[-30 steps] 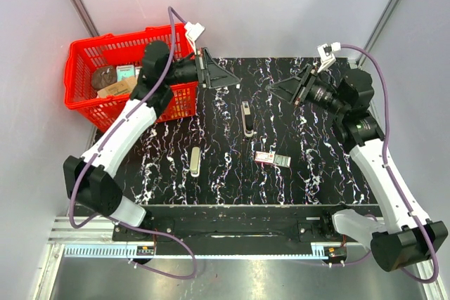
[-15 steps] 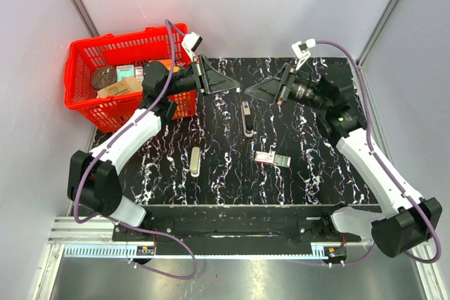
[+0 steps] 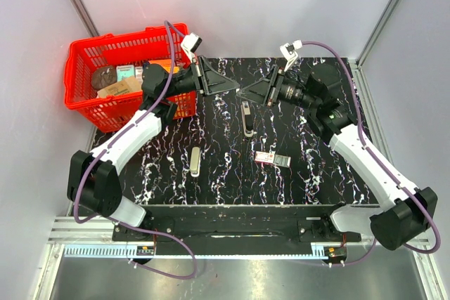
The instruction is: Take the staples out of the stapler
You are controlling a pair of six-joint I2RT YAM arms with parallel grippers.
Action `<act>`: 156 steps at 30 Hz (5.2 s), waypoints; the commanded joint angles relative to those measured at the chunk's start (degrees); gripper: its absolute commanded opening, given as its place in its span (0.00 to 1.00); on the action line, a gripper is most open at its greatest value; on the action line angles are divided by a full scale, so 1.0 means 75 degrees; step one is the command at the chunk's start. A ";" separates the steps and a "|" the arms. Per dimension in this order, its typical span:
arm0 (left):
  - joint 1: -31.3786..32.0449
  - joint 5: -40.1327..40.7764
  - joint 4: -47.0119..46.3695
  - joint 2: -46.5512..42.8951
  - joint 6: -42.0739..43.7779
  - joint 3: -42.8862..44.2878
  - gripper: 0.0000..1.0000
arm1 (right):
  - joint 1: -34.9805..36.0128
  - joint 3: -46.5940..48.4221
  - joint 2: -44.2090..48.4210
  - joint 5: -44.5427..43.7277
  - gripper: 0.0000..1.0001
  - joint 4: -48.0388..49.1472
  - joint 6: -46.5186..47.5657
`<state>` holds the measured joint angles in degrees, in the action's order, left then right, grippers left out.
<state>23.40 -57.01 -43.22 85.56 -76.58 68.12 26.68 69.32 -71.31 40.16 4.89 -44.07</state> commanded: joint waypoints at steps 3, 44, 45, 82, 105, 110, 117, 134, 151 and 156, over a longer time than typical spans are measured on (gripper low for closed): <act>-0.0003 0.0020 -0.0366 -0.0310 0.0015 0.0011 0.00 | 0.0205 0.0425 -0.0078 -0.0210 0.41 0.0473 0.0111; -0.0894 0.0497 0.6400 0.0007 0.6064 0.1207 0.91 | 0.0263 -0.0488 0.1000 -0.3533 0.13 -0.4538 0.1647; -0.0661 0.1069 0.7301 0.0053 0.6793 0.1276 0.93 | 0.0263 -0.0581 0.0965 -0.4014 0.13 -0.4890 0.1472; 0.2658 0.6629 1.0052 0.0311 1.2109 -0.0047 0.87 | 0.0263 -0.2305 -0.1566 -0.7089 0.08 -0.6077 0.0334; 0.2880 0.6864 1.0040 0.0241 1.2097 -0.0012 0.83 | 0.0263 -0.2106 -0.1988 -0.7136 0.13 -0.6007 0.0498; 0.2892 0.6875 1.0052 0.0206 1.2109 -0.0024 0.83 | 0.0263 -0.2094 -0.2070 -0.7148 0.14 -0.6007 0.0521; 0.2892 0.6899 1.0052 0.0170 1.2109 -0.0024 0.83 | 0.0252 -0.2082 -0.2152 -0.7148 0.16 -0.6007 0.0498; 0.2915 0.7039 0.9994 0.0077 1.2144 -0.0035 0.83 | 0.0263 -0.2059 -0.2222 -0.7206 0.25 -0.6042 0.0521; 0.2974 0.7028 1.0064 0.0053 1.2179 0.0000 0.84 | 0.0263 -0.1977 -0.2188 -0.7230 0.29 -0.6100 0.0545; 0.2974 0.7028 1.0075 0.0065 1.2191 0.0000 0.84 | 0.0263 -0.1918 -0.1965 -0.7452 0.26 -0.6229 0.0580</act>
<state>45.39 -5.50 33.17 88.18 13.80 66.87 28.45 52.51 -88.14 -12.36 -40.62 -40.21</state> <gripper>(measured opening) 0.835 0.271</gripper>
